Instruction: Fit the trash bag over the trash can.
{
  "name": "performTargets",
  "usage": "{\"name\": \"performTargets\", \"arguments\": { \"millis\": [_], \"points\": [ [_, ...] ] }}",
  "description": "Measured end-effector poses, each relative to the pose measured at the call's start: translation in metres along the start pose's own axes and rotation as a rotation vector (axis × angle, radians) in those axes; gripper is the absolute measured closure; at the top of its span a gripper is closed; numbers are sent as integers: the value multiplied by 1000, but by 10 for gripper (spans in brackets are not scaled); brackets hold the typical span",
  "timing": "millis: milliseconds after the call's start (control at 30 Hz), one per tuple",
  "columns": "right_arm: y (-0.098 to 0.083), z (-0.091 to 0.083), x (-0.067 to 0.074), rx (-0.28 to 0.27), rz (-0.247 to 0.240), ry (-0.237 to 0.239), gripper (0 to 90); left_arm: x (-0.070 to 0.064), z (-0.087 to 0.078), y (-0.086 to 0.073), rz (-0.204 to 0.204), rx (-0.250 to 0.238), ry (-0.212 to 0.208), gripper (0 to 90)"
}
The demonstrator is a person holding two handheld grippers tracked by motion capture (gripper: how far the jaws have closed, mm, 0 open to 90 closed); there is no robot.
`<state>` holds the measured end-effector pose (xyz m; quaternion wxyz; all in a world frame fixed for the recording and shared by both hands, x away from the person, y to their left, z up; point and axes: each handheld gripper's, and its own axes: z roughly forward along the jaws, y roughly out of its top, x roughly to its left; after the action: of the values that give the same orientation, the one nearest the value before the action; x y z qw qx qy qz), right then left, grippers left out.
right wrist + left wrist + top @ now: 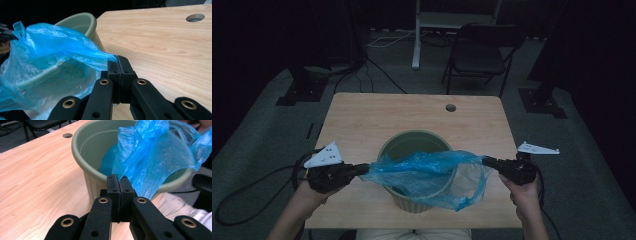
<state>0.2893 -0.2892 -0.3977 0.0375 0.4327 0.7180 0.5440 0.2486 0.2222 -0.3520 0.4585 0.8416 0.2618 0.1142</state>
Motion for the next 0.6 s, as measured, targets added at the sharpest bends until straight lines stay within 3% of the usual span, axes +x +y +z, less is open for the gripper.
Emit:
{"name": "performTargets", "arguments": {
  "millis": [67, 133, 200, 300, 367, 600],
  "points": [
    [3, 2, 1, 4, -5, -1, 864, -2, 1, 2, 3, -13, -11, 881],
    [7, 2, 3, -4, -7, -9, 762, -1, 2, 4, -11, -22, -45, 708],
    [13, 2, 7, -16, -16, -10, 671, 2, 5, 6, -23, -27, -69, 677],
    [23, -2, 14, -48, -40, -27, 560, 3, 11, 8, -21, -19, -82, 668],
    [30, -6, 19, -69, -60, -38, 537, 3, 14, 9, -24, -21, -102, 666],
    [50, -17, 36, -138, -116, -33, 513, 3, 20, 13, -24, -27, -103, 666]
  ]
}}
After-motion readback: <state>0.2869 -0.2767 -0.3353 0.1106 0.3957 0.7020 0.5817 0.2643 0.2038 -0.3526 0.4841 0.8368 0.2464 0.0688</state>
